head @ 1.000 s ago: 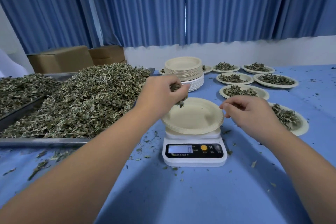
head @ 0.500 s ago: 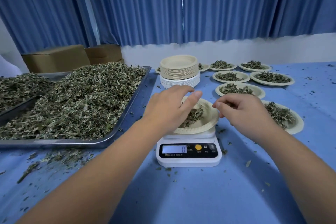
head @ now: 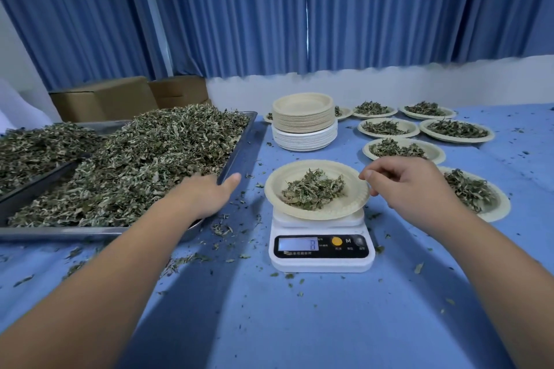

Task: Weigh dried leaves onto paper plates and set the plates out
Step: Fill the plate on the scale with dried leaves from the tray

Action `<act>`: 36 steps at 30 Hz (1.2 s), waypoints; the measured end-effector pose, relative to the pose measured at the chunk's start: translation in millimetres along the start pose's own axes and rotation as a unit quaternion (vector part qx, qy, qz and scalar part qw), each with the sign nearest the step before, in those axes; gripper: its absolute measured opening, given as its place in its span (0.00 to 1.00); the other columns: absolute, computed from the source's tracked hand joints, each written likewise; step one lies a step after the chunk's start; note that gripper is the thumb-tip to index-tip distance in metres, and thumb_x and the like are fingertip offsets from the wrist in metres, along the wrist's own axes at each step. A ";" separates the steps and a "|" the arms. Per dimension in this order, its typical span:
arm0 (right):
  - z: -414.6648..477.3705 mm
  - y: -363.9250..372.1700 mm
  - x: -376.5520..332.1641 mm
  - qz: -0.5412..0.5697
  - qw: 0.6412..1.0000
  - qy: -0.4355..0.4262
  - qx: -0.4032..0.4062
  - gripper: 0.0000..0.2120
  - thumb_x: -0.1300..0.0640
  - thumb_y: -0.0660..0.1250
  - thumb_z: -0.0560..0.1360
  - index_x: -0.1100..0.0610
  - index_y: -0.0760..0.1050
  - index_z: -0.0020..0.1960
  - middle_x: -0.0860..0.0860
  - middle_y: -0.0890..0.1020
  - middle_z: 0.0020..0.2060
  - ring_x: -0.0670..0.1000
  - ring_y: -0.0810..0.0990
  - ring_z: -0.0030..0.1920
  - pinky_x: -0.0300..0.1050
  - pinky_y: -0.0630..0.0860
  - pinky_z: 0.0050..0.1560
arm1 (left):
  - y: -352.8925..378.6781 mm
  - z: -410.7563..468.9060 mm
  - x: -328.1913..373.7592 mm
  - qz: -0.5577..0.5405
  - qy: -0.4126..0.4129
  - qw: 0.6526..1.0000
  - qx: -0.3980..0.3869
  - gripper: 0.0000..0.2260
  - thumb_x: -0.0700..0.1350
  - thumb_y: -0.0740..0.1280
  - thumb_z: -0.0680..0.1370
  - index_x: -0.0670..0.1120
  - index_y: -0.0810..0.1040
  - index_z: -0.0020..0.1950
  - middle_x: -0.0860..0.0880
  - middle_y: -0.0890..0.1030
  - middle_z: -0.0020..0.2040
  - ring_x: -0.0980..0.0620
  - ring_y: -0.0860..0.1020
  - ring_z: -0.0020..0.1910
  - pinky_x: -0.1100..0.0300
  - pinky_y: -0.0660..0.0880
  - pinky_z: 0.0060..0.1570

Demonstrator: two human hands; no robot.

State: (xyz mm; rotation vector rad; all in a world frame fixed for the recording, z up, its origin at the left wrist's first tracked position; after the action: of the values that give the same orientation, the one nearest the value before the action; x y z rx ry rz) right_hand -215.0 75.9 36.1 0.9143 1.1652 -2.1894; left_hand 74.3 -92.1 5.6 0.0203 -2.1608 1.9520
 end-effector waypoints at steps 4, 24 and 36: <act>-0.2 0.0 -0.5 0.002 1.000 -0.001 0.000 0.09 0.57 0.66 0.76 0.48 0.81 0.39 0.54 0.82 0.32 0.45 0.70 0.25 0.45 0.71 0.31 | 3.3 -2.7 -3.8 -0.039 0.014 0.997 -0.062 0.40 0.71 0.44 0.77 0.44 0.63 0.76 0.43 0.65 0.75 0.43 0.67 0.71 0.49 0.63 0.69; 0.1 1.6 2.2 0.001 1.000 -0.003 -0.006 0.10 0.58 0.67 0.76 0.48 0.81 0.38 0.54 0.82 0.31 0.46 0.69 0.25 0.44 0.70 0.31 | -1.6 -41.0 -5.6 0.140 -0.020 0.986 0.091 0.34 0.70 0.46 0.77 0.44 0.69 0.66 0.42 0.77 0.58 0.41 0.77 0.55 0.51 0.74 0.50; -0.2 1.4 1.9 -0.008 1.000 -0.006 -0.007 0.10 0.57 0.66 0.76 0.47 0.81 0.39 0.52 0.82 0.31 0.45 0.68 0.24 0.42 0.69 0.29 | 2.8 -51.3 -3.1 0.096 0.047 0.980 0.169 0.15 0.55 0.55 0.82 0.43 0.69 0.54 0.45 0.78 0.44 0.42 0.79 0.44 0.54 0.74 0.38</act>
State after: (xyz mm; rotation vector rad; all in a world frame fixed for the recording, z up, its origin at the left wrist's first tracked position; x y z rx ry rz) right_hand -215.2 75.1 33.8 0.8885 1.1847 -2.1946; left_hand 85.1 -41.8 6.8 -0.2273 -1.8067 2.3561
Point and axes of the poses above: each hand's wrist, its own z-axis towards the middle knuckle, its own y-axis out of the palm, x = y × z, the point moved 6 cm from there along z, towards the middle knuckle
